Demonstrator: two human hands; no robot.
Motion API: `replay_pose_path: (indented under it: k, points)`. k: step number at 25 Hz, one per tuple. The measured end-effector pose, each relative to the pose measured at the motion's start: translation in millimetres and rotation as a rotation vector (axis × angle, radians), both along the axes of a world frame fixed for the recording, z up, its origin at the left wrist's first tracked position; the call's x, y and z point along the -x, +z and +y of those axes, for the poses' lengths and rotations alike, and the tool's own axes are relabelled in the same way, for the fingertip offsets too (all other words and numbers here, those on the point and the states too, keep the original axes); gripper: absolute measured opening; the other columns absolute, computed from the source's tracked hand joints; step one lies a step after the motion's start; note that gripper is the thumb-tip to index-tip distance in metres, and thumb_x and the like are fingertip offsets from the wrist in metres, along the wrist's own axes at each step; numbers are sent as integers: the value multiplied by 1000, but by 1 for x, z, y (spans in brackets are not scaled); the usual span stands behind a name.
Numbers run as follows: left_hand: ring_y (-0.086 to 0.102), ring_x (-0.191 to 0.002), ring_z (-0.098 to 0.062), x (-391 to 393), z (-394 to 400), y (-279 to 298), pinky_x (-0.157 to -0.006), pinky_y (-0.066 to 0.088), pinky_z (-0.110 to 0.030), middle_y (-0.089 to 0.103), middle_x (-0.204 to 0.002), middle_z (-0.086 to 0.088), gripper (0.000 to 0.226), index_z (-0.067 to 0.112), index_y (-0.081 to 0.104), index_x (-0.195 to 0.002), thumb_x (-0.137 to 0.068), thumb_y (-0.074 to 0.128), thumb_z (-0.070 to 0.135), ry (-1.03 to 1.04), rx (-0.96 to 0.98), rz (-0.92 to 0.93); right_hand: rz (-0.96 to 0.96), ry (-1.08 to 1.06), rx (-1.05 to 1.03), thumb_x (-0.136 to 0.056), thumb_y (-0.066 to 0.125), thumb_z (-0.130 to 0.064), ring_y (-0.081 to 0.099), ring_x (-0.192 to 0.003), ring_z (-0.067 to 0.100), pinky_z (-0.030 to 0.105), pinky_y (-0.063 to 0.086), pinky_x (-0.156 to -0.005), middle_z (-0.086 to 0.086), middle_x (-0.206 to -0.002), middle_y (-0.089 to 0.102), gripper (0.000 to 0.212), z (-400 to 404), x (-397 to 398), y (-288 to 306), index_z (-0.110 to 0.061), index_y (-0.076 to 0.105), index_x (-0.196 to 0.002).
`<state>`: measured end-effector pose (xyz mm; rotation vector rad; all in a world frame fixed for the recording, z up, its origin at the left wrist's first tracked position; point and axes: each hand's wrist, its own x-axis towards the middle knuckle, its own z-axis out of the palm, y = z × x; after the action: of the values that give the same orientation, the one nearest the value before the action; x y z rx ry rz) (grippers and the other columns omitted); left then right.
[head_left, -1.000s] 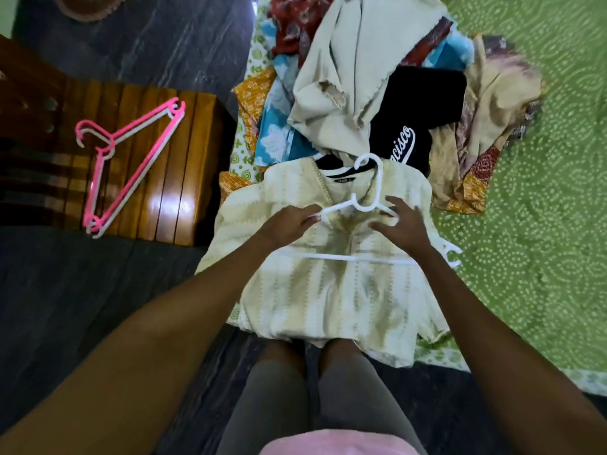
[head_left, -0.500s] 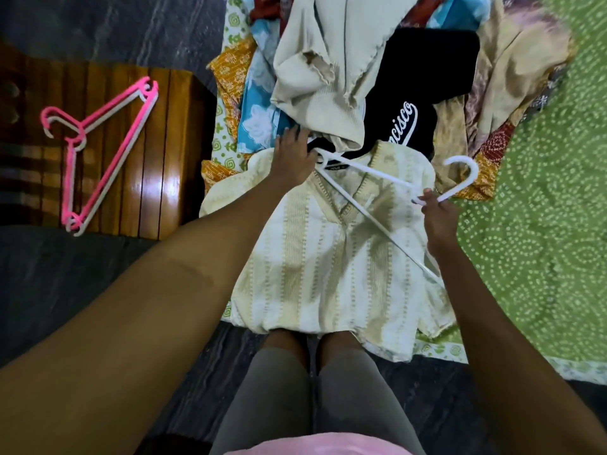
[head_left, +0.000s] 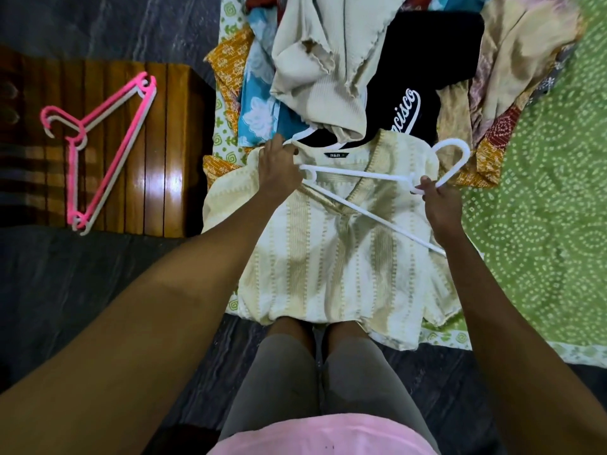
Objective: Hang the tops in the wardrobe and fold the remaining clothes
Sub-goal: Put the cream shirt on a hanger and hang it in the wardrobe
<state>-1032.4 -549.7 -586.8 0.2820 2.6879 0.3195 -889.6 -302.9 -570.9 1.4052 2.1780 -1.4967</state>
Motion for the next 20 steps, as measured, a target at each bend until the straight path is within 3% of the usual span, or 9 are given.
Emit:
replay_pose_path:
  k: [3,6,8,10,12,14,17,20]
  points:
    - [44,-117,-31,-14,-5,10,-93,31,-32,48,-126,-15,55,3,56,-121,-66,63,-3,-64,-89,20,39,153,-27,-97,49,-31,38,-44,5,23,26,-50,1,-54,39,41,-13,12,6,5,70,-91]
    - [55,-99,-39,-29,-3,16,-85,47,-42,55,-111,-24,48,-8,60,-107,-58,58,-13,-109,-337,61,62,270,-26,-97,50,-31,38,-45,5,17,24,-44,1,-52,37,36,-43,35,19,-5,69,-80]
    - [55,-97,-34,-41,5,24,-82,51,-41,54,-106,-26,30,-11,60,-102,-77,55,5,-84,-456,65,75,392,-59,-96,51,-30,40,-51,11,23,25,-47,-1,-52,37,36,-70,55,26,-9,62,-68]
    - [55,-98,-32,-49,13,34,-81,49,-38,53,-107,-27,41,-11,59,-101,-81,54,24,7,-513,23,111,528,-59,-92,57,-27,42,-58,17,28,26,-54,0,-55,40,33,-95,71,30,-9,53,-65]
    - [56,-97,-35,-48,13,38,-80,47,-37,52,-106,-28,37,-12,58,-99,-68,60,8,122,-550,8,144,557,54,-86,65,-18,47,-61,16,28,36,-58,-2,-61,48,24,-105,76,29,-15,49,-68]
    - [54,-99,-36,-44,3,35,-80,43,-33,52,-107,-29,39,-13,57,-101,-63,60,-7,140,-523,14,153,567,165,-78,69,-5,55,-70,17,29,46,-68,3,-75,60,16,-97,74,28,-12,57,-83]
    - [52,-107,-38,-41,-11,30,-85,44,-31,50,-113,-28,50,-13,57,-106,-58,51,-21,132,-488,-22,48,737,-86,-77,71,-9,61,-80,21,28,42,-69,14,-86,69,17,-60,59,17,-4,70,-93]
    - [52,-108,-35,-44,-12,30,-82,37,-17,51,-112,-26,51,-11,58,-107,-57,50,-20,100,-535,-71,82,595,-54,-80,70,-14,58,-72,15,31,42,-68,20,-84,71,17,-46,47,9,-5,74,-93]
